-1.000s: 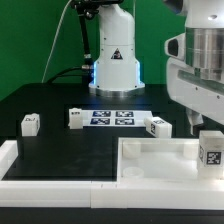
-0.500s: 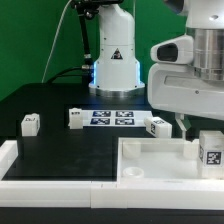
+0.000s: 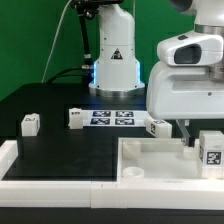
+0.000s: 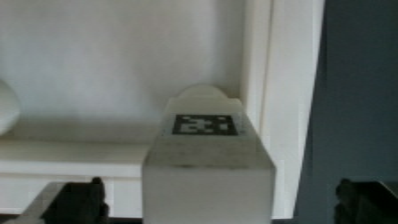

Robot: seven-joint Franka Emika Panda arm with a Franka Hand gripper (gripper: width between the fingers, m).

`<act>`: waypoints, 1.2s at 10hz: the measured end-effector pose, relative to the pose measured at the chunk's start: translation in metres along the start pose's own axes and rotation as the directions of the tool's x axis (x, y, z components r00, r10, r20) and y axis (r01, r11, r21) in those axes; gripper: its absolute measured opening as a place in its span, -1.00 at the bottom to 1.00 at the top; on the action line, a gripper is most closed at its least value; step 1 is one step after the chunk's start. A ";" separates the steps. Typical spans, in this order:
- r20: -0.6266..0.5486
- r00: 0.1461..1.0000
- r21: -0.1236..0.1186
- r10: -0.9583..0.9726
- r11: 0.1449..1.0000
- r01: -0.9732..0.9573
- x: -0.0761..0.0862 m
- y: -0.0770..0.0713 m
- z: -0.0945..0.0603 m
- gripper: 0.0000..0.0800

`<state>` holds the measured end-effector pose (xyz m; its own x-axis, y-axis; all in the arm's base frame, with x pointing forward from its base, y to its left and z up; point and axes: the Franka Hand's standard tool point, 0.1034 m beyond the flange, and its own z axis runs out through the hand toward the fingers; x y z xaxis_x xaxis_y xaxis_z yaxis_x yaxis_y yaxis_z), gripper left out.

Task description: Assemble one leg

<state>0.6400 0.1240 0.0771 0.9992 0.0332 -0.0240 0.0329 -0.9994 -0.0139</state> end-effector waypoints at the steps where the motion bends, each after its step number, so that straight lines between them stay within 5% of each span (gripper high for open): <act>1: 0.000 1.000 0.000 0.001 1.000 -0.001 0.000 0.000 0.000 0.32; 3: 0.000 1.000 0.000 0.002 1.000 -0.002 0.000 0.001 0.000 -0.28; 7: 0.001 0.998 0.003 0.061 0.998 -0.061 0.000 0.001 0.000 -0.27; 9: 0.008 0.946 0.022 0.323 0.946 -0.323 0.000 0.003 0.000 -0.27; 12: -0.009 0.807 -0.012 0.591 0.807 -0.591 -0.002 0.020 -0.002 -0.26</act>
Offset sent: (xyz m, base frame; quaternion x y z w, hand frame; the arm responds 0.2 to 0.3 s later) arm 0.0000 0.0000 0.0000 0.0000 0.0000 0.0000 1.0000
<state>0.6385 0.1043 0.0786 0.8258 -0.5636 -0.0183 -0.5634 -0.8260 0.0146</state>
